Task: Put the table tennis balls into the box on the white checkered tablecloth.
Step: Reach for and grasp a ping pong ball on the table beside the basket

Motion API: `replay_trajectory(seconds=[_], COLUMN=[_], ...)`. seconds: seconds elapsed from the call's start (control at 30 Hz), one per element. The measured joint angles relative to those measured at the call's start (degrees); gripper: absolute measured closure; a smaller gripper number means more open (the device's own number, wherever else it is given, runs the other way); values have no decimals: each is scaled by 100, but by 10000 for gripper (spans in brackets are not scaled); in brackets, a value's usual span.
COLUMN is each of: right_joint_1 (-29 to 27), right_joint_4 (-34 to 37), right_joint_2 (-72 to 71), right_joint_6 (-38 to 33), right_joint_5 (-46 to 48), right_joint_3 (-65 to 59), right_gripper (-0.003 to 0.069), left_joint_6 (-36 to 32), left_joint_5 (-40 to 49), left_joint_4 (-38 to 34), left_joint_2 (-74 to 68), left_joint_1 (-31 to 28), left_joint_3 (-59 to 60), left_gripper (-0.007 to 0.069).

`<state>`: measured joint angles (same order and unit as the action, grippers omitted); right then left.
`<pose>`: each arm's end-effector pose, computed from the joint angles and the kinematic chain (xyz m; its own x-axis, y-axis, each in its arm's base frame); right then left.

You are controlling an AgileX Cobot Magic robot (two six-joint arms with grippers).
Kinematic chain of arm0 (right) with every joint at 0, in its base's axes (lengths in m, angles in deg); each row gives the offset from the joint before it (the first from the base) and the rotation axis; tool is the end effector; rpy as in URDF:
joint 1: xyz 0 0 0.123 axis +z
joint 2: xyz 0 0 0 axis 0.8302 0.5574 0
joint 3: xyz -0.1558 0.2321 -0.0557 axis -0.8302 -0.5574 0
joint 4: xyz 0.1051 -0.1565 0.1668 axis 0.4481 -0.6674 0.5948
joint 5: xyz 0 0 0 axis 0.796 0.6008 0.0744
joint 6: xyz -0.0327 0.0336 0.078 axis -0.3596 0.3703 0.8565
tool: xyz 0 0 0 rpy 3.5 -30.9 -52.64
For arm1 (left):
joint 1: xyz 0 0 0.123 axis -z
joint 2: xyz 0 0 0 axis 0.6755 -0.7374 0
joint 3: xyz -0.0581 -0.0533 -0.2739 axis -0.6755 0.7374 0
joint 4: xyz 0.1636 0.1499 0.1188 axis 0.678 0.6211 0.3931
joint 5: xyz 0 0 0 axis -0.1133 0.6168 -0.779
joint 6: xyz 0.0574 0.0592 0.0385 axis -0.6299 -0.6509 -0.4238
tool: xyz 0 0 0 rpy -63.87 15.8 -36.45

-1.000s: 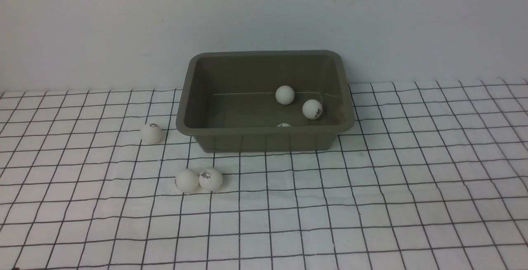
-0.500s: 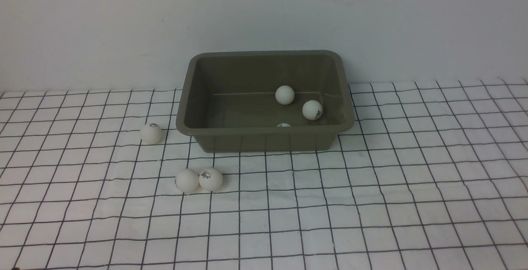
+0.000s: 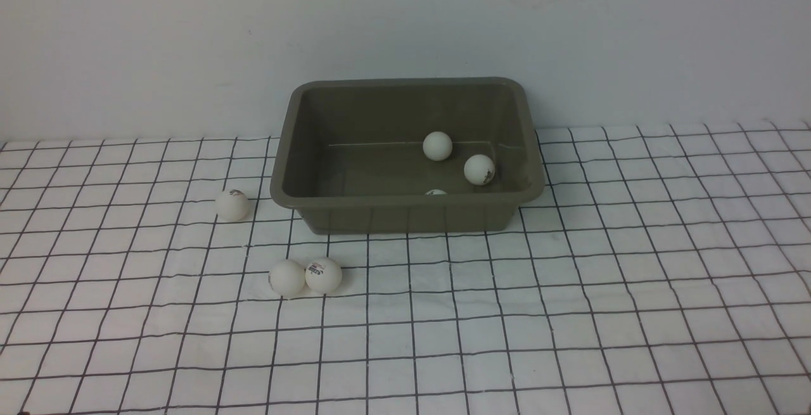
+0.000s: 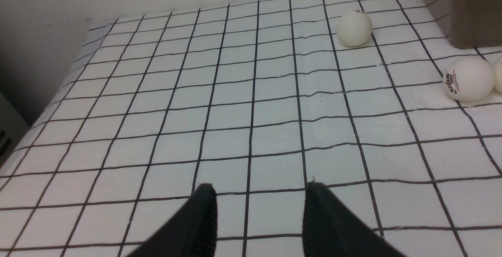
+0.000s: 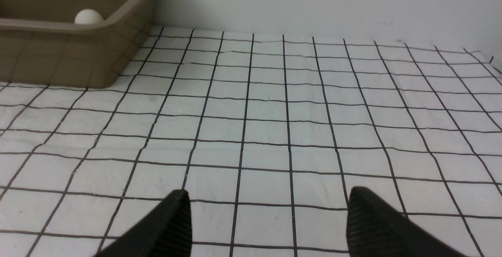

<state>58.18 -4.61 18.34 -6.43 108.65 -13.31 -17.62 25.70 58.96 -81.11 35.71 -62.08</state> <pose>0.0508 0.0023 0.1705 -0.3324 -0.0701 -0.9405 -0.0602 0.9968 -0.0530 0.0518 0.0068 0.1705 -0.3154 0.0574 -0.9472 -0.0953 0.9912 0.0918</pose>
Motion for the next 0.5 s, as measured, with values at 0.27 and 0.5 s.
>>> replay_trajectory(seconds=[0.27,0.5], right_joint_1=[0,0], right_joint_4=[-36,-70], right_joint_2=[0,0], right_joint_6=[-12,-12], right_joint_5=[-42,-78], right_joint_3=[-6,-12], right_gripper=[177,177], left_joint_6=[0,0], left_joint_5=[0,0], left_joint_4=[0,0], left_joint_2=[0,0], left_joint_1=[0,0], left_joint_3=[0,0], left_gripper=[346,346])
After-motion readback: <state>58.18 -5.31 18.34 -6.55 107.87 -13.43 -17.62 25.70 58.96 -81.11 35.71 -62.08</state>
